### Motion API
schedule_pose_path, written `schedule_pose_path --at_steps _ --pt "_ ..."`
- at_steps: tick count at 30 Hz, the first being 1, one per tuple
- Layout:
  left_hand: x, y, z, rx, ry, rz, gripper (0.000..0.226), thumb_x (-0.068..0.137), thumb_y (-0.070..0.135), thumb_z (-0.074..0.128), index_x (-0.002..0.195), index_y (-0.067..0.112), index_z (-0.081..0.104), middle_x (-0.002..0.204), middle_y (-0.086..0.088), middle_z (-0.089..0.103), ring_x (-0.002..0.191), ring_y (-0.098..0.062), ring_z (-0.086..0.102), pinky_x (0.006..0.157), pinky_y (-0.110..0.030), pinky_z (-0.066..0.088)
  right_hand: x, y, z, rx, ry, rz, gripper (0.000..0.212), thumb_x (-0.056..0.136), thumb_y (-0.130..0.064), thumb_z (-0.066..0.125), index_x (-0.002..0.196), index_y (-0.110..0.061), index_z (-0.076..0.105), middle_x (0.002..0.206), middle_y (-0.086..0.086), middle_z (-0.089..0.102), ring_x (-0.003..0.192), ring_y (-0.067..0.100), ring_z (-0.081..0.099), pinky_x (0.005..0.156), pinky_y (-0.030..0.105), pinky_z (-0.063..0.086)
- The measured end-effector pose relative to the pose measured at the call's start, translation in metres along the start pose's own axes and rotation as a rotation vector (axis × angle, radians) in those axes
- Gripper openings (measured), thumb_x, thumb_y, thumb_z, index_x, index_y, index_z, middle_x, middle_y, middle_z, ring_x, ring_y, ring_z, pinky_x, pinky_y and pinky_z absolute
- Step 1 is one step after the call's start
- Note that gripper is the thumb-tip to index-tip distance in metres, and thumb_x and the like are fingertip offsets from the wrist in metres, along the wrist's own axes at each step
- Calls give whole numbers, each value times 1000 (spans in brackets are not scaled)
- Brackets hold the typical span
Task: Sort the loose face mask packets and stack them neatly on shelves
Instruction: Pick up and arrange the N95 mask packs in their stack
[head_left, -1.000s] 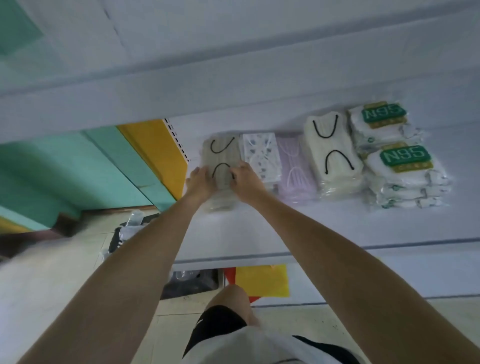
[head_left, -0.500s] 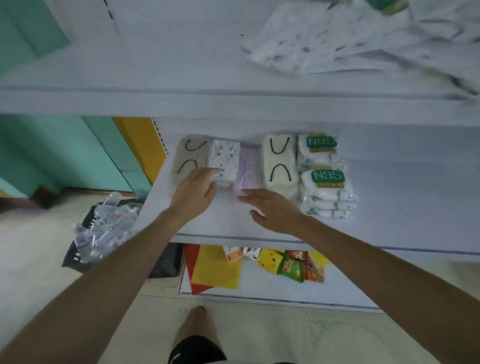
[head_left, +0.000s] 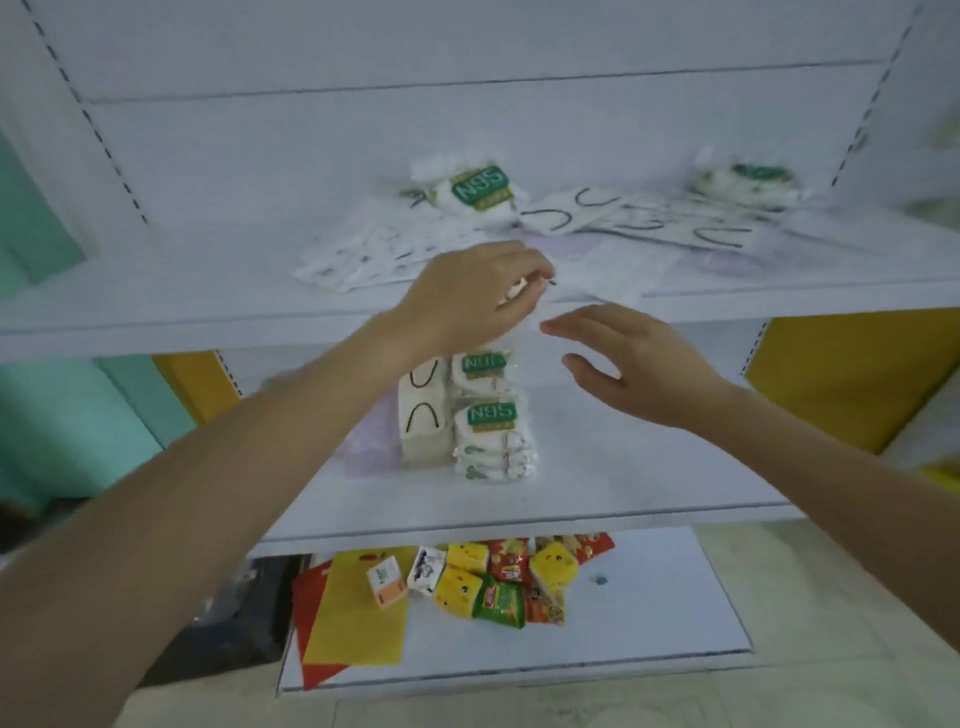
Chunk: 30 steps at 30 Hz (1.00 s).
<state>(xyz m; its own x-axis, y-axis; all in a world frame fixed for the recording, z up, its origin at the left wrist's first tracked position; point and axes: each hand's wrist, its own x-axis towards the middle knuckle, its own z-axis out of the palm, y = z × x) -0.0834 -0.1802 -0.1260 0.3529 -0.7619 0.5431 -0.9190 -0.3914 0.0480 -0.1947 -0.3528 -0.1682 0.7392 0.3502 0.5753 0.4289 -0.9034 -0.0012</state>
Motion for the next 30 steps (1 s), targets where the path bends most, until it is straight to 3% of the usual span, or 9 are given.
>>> schedule_pose_path --at_steps 7,11,15,16,18,20,23,26,30 --pt "55 -45 22 13 -249 -275 41 100 32 39 138 20 44 139 -6 44 122 -23 46 92 -35 40 5 72 -22 -16 -79 378 41 95 -23 51 135 -13 47 136 8 50 124 27 44 102 32 31" --pt "74 -92 41 -30 -264 -465 45 99 26 43 142 16 38 143 -17 32 128 -30 40 102 -34 34 29 110 -5 -36 -185 419 45 97 -29 48 139 -15 42 143 7 42 133 23 34 106 25 16" --pt "88 -145 47 -46 -314 -576 52 98 29 45 145 13 32 151 -16 26 136 -28 32 109 -34 27 95 149 19 -11 -197 352 45 96 -27 48 138 -13 42 141 8 45 133 22 34 109 29 17" --pt "90 -157 48 -32 -369 -576 47 98 31 45 141 13 39 149 -15 31 133 -27 36 107 -34 30 116 158 26 14 -195 357 46 96 -27 49 139 -14 42 142 9 44 134 23 33 109 31 17" --pt "95 -178 52 23 -450 -546 25 95 34 48 105 13 57 128 -13 53 105 -24 52 87 -32 41 160 173 43 86 -191 391 50 94 -27 52 141 -16 39 143 10 41 134 24 32 110 32 20" --pt "97 -196 51 51 -499 -510 23 93 38 50 85 17 55 100 -5 61 86 -21 55 75 -32 43 200 183 62 177 -209 436 54 92 -26 55 142 -18 36 143 12 38 133 25 34 108 33 25" --pt "98 -218 40 16 -620 -523 31 89 48 55 93 17 61 96 2 65 89 -19 60 83 -35 47 246 197 92 275 -263 503 66 89 -26 61 146 -21 28 143 14 33 128 27 39 97 28 34" --pt "98 -241 23 -39 -711 -551 32 85 48 60 93 18 64 94 3 68 88 -16 63 87 -35 47 273 213 115 342 -356 606 89 82 -35 70 150 -24 13 149 14 23 132 32 34 107 38 33" --pt "103 -270 13 -28 -522 -601 17 90 32 60 90 16 60 91 3 70 69 -6 65 72 -25 44 284 231 131 446 -490 688 110 73 -42 76 150 -25 -1 152 7 24 133 28 34 106 38 33"
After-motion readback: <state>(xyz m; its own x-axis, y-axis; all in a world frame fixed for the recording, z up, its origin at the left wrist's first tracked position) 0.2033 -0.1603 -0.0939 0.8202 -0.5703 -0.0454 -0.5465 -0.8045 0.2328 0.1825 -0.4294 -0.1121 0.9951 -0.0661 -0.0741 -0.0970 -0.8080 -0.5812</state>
